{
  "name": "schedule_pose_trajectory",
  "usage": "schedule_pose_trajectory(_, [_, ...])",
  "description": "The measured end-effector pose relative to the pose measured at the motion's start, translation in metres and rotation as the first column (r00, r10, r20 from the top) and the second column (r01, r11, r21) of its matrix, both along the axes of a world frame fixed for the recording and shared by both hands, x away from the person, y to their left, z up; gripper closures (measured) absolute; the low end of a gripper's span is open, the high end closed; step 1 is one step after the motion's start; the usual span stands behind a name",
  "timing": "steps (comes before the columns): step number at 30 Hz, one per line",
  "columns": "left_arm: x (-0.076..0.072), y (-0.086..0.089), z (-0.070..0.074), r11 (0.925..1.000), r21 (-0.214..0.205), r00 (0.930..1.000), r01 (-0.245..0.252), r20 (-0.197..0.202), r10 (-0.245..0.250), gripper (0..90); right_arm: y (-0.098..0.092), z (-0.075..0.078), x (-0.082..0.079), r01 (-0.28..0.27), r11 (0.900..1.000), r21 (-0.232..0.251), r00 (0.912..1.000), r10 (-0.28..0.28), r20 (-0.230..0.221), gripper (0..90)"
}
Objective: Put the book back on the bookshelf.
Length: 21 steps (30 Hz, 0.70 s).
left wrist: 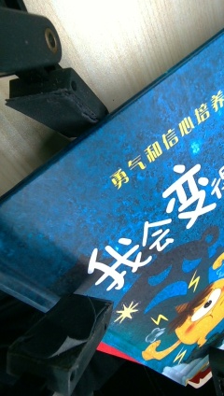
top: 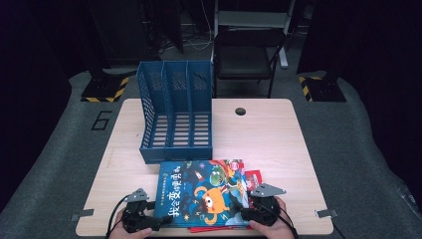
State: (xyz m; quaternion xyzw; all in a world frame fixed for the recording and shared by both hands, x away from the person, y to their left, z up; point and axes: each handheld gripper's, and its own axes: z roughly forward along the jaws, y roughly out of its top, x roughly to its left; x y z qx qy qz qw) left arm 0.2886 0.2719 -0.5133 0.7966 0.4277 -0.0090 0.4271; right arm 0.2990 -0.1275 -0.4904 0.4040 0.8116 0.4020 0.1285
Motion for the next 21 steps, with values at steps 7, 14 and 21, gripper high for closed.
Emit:
schedule_pose_trajectory(7, [-0.0003,-0.0015,0.0013,1.0,-0.003,1.0,-0.007,-0.006,0.007,13.4,0.0006,-0.0002,-0.0001,0.001,1.0,0.001,1.0,-0.001,-0.001,33.5])
schedule_pose_trajectory(14, [-0.0008,-0.0009,0.0037,0.9999,0.002,0.9999,-0.016,-0.001,0.016,15.0,0.0006,-0.0003,-0.0001,0.001,1.0,0.002,1.0,-0.001,-0.005,33.3])
schedule_pose_trajectory(21, [-0.0014,0.0002,0.0061,0.9999,0.01,0.9999,-0.014,0.001,0.014,15.7,0.0015,-0.0007,0.0002,-0.004,1.0,0.004,1.0,0.004,0.001,32.0])
